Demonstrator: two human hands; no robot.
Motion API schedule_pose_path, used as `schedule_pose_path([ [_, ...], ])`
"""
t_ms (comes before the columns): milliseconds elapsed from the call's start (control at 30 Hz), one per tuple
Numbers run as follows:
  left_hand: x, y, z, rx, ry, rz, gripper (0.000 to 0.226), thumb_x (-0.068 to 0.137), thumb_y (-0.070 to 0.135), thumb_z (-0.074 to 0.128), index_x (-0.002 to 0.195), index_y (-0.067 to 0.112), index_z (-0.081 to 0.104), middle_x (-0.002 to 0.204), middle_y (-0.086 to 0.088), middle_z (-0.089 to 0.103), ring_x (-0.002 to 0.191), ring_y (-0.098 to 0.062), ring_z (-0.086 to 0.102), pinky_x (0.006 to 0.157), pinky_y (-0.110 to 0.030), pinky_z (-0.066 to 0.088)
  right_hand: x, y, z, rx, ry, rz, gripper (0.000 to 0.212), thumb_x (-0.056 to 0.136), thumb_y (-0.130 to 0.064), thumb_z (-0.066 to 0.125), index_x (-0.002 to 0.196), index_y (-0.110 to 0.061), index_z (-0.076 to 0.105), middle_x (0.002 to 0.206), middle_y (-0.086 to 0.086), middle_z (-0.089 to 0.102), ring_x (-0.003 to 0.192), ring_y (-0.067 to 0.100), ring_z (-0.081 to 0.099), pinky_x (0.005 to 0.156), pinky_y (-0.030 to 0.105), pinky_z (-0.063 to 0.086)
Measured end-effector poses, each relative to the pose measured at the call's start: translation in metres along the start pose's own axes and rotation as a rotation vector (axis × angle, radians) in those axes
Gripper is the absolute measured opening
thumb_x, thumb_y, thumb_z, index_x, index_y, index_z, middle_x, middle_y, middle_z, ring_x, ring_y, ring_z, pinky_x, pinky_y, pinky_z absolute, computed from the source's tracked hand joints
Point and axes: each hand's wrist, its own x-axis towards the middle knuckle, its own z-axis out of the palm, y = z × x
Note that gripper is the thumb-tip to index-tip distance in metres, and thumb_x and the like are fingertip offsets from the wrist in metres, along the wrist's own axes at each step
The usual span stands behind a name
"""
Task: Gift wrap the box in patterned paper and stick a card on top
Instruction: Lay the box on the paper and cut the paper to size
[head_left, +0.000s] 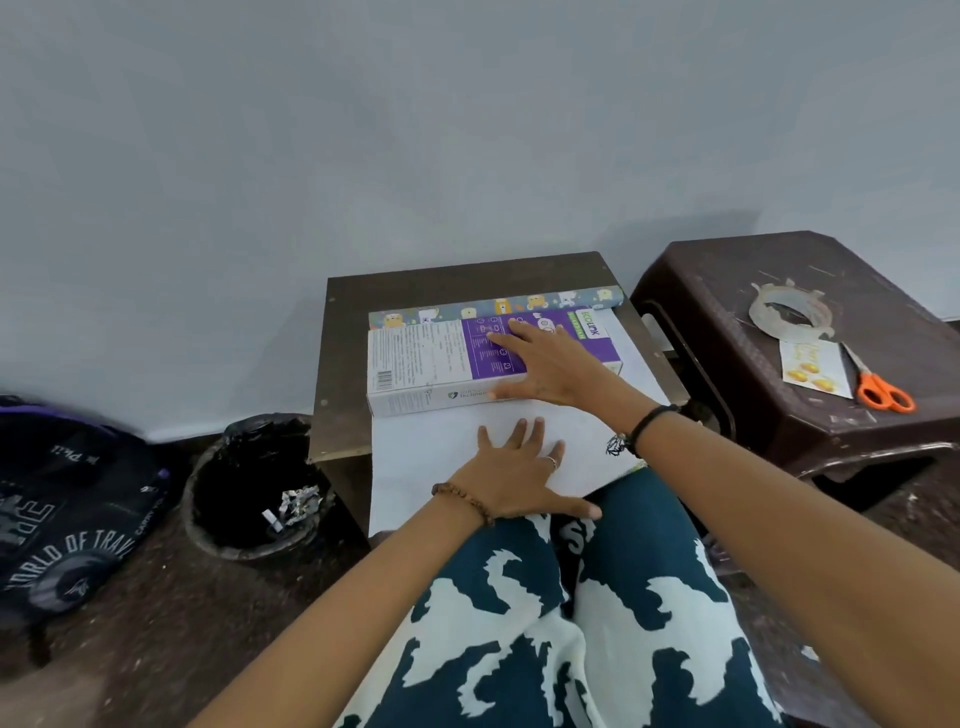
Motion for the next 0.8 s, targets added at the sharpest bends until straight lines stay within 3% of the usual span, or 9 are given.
schedule_pose_path([
  [67, -0.004, 0.002, 0.006, 0.057, -0.037, 0.001, 0.098, 0.080, 0.073, 0.039, 0.149, 0.018, -0.004, 0.155, -0.009, -0.018, 0.144, -0.026, -0.014, 0.107, -0.068, -0.001, 0.001, -0.001, 0.001, -0.009, 0.006, 0.002, 0.076, 0.086, -0.056, 0.053, 0.147, -0.023, 0.022, 0.153, 0.006, 0.025, 0.136, 0.027, 0.032, 0.111, 0.051, 0.024],
  [133, -0.006, 0.002, 0.015, 0.146, -0.026, 0.013, 0.075, 0.095, 0.050, 0.036, 0.149, 0.017, -0.003, 0.155, -0.011, -0.017, 0.144, -0.027, -0.011, 0.105, -0.070, 0.005, 0.001, -0.002, 0.001, -0.025, -0.001, 0.002, 0.074, 0.087, -0.051, 0.054, 0.147, -0.023, 0.021, 0.153, 0.006, 0.024, 0.137, 0.027, 0.032, 0.110, 0.051, 0.024],
  [267, -0.012, 0.000, 0.023, 0.322, 0.057, 0.111, 0.047, 0.101, 0.008, 0.022, 0.147, 0.011, 0.013, 0.155, -0.015, 0.003, 0.143, -0.034, 0.008, 0.101, -0.071, 0.022, -0.001, -0.002, -0.001, -0.041, -0.026, -0.004, 0.071, 0.089, -0.047, 0.054, 0.147, -0.024, 0.020, 0.153, 0.006, 0.023, 0.136, 0.029, 0.033, 0.110, 0.052, 0.026],
  [367, -0.014, -0.004, 0.022, 0.181, 0.083, 0.096, 0.044, 0.101, 0.016, 0.022, 0.144, 0.009, 0.024, 0.153, -0.012, 0.019, 0.138, -0.029, 0.028, 0.105, -0.062, 0.020, -0.001, -0.001, 0.002, -0.054, -0.020, -0.004, 0.070, 0.089, -0.047, 0.054, 0.147, -0.026, 0.020, 0.153, 0.006, 0.024, 0.135, 0.029, 0.034, 0.109, 0.051, 0.028],
  [467, -0.011, -0.006, 0.025, 0.074, 0.092, 0.056, 0.068, 0.097, 0.043, 0.036, 0.150, 0.016, 0.004, 0.158, -0.004, -0.007, 0.146, -0.018, -0.003, 0.111, -0.062, 0.010, -0.001, -0.002, 0.001, -0.044, -0.031, 0.005, 0.070, 0.089, -0.047, 0.054, 0.147, -0.026, 0.021, 0.154, 0.006, 0.023, 0.136, 0.029, 0.033, 0.109, 0.051, 0.028],
  [567, -0.009, -0.002, 0.024, 0.043, 0.181, -0.016, 0.095, 0.088, 0.046, 0.053, 0.148, 0.010, -0.011, 0.156, -0.008, -0.018, 0.144, -0.021, -0.012, 0.113, -0.057, 0.000, -0.001, -0.004, -0.001, -0.018, -0.040, 0.016, 0.070, 0.089, -0.045, 0.055, 0.147, -0.026, 0.021, 0.154, 0.006, 0.023, 0.136, 0.029, 0.034, 0.108, 0.049, 0.032],
  [633, -0.004, 0.005, 0.030, 0.121, 0.289, -0.044, 0.094, 0.084, 0.039, 0.060, 0.149, 0.006, 0.001, 0.156, -0.016, -0.005, 0.145, -0.028, 0.000, 0.113, -0.056, 0.006, 0.000, -0.005, -0.001, -0.007, -0.037, 0.022, 0.070, 0.089, -0.044, 0.056, 0.147, -0.026, 0.022, 0.154, 0.006, 0.023, 0.136, 0.029, 0.034, 0.108, 0.048, 0.033],
  [733, -0.001, 0.016, 0.040, 0.271, 0.396, -0.120, 0.069, 0.064, 0.027, 0.075, 0.128, 0.010, 0.056, 0.136, -0.015, 0.051, 0.125, -0.028, 0.050, 0.097, -0.053, 0.041, -0.001, -0.006, -0.002, 0.005, -0.041, 0.025, 0.070, 0.089, -0.043, 0.057, 0.147, -0.025, 0.022, 0.154, 0.006, 0.023, 0.136, 0.029, 0.034, 0.107, 0.047, 0.033],
  [800, -0.006, 0.020, 0.042, 0.287, 0.404, -0.100, 0.053, 0.075, 0.016, 0.062, 0.127, 0.012, 0.057, 0.135, -0.011, 0.053, 0.126, -0.027, 0.050, 0.098, -0.053, 0.040, -0.001, -0.006, -0.004, 0.005, -0.047, 0.026, 0.070, 0.088, -0.043, 0.057, 0.147, -0.025, 0.023, 0.154, 0.006, 0.024, 0.136, 0.029, 0.034, 0.108, 0.048, 0.030],
])
